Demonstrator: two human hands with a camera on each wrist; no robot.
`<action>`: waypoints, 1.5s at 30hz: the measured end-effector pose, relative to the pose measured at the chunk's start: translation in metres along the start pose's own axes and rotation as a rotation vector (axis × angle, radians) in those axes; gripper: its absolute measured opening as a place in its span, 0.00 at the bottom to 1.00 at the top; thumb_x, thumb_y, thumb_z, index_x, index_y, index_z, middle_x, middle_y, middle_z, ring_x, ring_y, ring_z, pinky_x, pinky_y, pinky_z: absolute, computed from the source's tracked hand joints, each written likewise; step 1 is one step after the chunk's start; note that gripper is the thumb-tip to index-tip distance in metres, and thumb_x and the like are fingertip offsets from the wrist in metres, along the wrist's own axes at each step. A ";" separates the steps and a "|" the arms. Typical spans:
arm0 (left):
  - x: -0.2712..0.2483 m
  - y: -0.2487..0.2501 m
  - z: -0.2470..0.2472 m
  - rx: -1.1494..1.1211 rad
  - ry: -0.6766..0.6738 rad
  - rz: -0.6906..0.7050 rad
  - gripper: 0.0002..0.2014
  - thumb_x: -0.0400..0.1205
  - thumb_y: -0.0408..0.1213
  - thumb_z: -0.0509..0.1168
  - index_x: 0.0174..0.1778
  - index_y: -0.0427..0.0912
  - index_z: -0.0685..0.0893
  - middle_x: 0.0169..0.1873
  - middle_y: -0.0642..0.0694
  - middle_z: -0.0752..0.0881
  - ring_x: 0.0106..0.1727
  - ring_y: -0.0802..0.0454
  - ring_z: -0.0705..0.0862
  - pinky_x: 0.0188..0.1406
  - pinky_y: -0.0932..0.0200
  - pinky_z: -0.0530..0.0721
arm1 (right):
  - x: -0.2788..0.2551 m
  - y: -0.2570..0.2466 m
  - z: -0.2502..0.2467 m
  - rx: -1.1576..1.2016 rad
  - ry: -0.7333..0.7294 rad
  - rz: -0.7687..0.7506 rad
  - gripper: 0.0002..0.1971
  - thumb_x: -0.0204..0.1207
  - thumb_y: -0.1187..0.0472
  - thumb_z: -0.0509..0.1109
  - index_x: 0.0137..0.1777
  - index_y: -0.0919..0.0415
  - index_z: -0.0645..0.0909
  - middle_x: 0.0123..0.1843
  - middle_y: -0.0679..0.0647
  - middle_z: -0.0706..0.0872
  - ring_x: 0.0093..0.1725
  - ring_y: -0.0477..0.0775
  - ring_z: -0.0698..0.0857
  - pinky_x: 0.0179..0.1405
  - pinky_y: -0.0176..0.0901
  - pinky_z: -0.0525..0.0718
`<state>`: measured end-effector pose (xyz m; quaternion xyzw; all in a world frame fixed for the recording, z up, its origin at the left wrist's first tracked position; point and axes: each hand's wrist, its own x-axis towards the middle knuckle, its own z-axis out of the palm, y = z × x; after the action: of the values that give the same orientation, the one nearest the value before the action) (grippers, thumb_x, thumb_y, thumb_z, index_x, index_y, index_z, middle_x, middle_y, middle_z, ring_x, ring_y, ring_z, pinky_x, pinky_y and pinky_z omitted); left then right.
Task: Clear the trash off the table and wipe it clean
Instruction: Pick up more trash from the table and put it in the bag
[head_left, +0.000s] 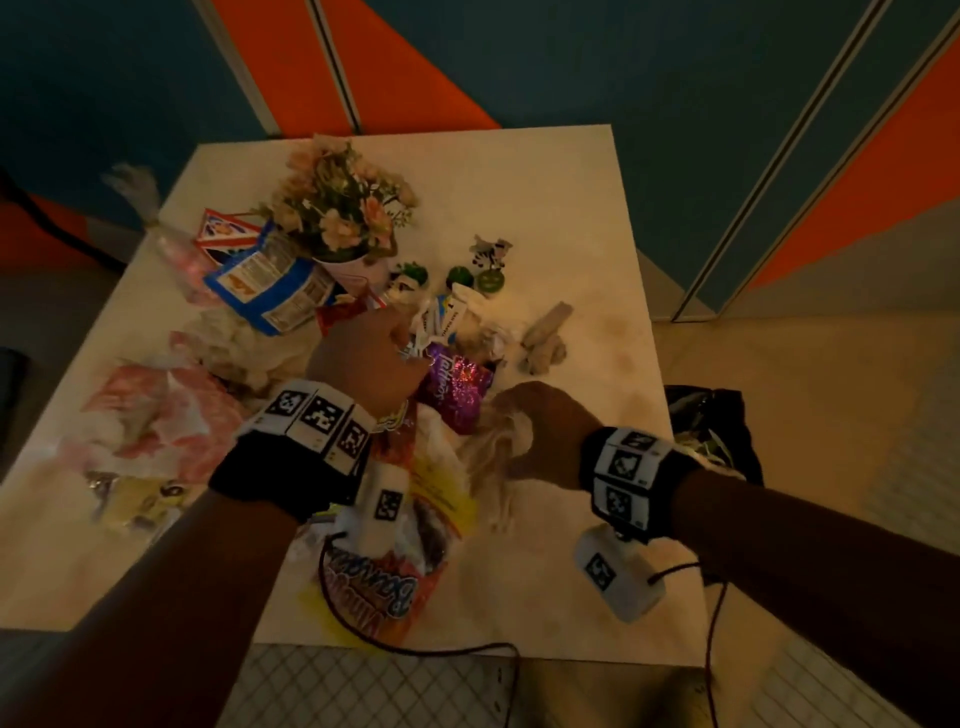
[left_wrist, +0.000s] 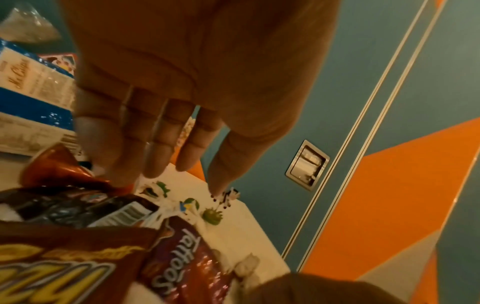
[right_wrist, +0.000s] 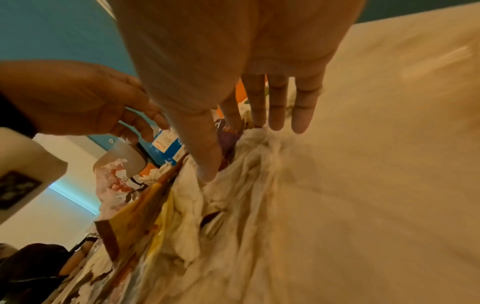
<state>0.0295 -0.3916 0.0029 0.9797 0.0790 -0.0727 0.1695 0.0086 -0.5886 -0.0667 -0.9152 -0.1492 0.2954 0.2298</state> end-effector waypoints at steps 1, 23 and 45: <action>0.001 -0.006 0.001 0.039 -0.055 -0.018 0.14 0.72 0.49 0.71 0.48 0.46 0.80 0.47 0.46 0.86 0.47 0.46 0.83 0.44 0.56 0.79 | 0.005 -0.007 0.005 0.004 0.005 0.016 0.46 0.66 0.47 0.80 0.81 0.50 0.60 0.81 0.55 0.62 0.79 0.60 0.65 0.77 0.51 0.68; -0.027 -0.020 0.056 0.143 -0.210 -0.116 0.39 0.73 0.46 0.72 0.73 0.46 0.56 0.69 0.38 0.72 0.63 0.37 0.80 0.50 0.47 0.80 | 0.025 -0.023 0.012 0.345 0.161 0.179 0.28 0.70 0.69 0.70 0.67 0.52 0.64 0.40 0.53 0.78 0.39 0.58 0.79 0.33 0.48 0.74; -0.018 -0.034 0.024 -0.294 0.467 0.261 0.20 0.80 0.30 0.56 0.66 0.41 0.82 0.59 0.31 0.81 0.60 0.35 0.81 0.58 0.45 0.82 | -0.004 -0.017 -0.065 0.412 0.447 -0.023 0.10 0.72 0.74 0.65 0.38 0.59 0.82 0.34 0.45 0.79 0.34 0.44 0.76 0.37 0.41 0.73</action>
<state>0.0028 -0.3701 -0.0272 0.9367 -0.0008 0.1893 0.2945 0.0426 -0.5975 -0.0099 -0.8898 -0.0423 0.1079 0.4413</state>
